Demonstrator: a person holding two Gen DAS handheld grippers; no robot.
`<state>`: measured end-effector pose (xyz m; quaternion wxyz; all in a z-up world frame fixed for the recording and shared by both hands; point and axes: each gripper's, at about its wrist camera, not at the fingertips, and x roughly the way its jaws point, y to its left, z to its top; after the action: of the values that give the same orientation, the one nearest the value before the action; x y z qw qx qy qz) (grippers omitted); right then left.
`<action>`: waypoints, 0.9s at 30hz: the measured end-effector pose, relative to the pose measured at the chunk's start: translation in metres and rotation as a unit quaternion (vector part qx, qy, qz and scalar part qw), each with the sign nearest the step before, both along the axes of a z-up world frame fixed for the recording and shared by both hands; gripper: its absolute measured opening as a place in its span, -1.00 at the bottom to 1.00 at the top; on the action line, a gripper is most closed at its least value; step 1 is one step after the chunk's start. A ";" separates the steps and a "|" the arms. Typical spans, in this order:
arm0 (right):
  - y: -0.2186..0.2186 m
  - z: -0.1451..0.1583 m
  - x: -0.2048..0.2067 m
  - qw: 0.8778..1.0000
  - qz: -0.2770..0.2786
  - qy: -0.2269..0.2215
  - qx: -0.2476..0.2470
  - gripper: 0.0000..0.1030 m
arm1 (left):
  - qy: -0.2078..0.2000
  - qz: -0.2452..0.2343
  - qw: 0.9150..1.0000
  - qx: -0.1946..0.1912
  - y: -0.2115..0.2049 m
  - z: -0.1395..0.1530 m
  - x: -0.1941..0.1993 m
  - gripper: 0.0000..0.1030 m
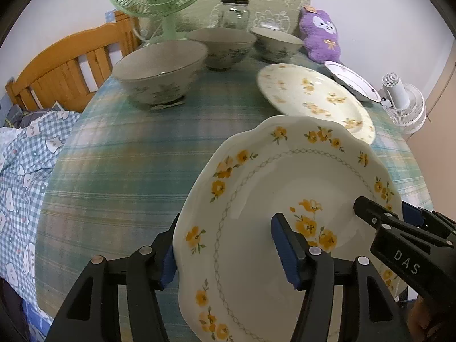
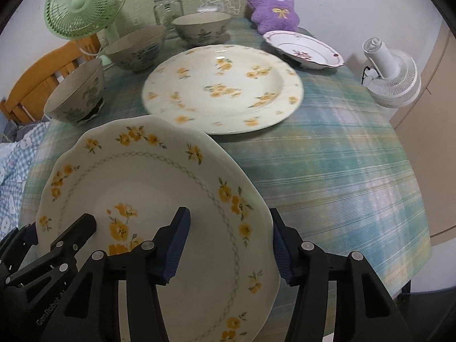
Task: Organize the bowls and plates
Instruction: 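Lift the yellow-flower plate with both grippers toward the dotted-rim plate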
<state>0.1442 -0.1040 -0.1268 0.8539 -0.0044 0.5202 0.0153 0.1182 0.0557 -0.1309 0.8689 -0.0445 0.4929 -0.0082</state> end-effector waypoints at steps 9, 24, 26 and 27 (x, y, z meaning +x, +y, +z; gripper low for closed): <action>-0.072 0.012 0.010 1.000 0.004 -0.002 -0.008 0.13 | -0.001 0.011 1.000 -0.005 -0.070 0.006 0.010 0.18; -0.189 0.018 0.028 1.000 -0.020 -0.007 -0.015 0.13 | -0.008 -0.004 1.000 -0.010 -0.187 0.004 0.041 0.19; -0.202 0.015 0.031 1.000 -0.026 -0.005 -0.012 0.13 | -0.009 -0.006 1.000 -0.009 -0.197 0.003 0.046 0.19; -0.202 0.015 0.031 1.000 -0.026 -0.005 -0.012 0.13 | -0.009 -0.008 1.000 -0.007 -0.204 0.002 0.049 0.19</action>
<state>0.1754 -0.3055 -0.1114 0.8563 -0.0015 0.5163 -0.0135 0.1672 -0.1478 -0.1294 0.8731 -0.0463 0.4850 -0.0191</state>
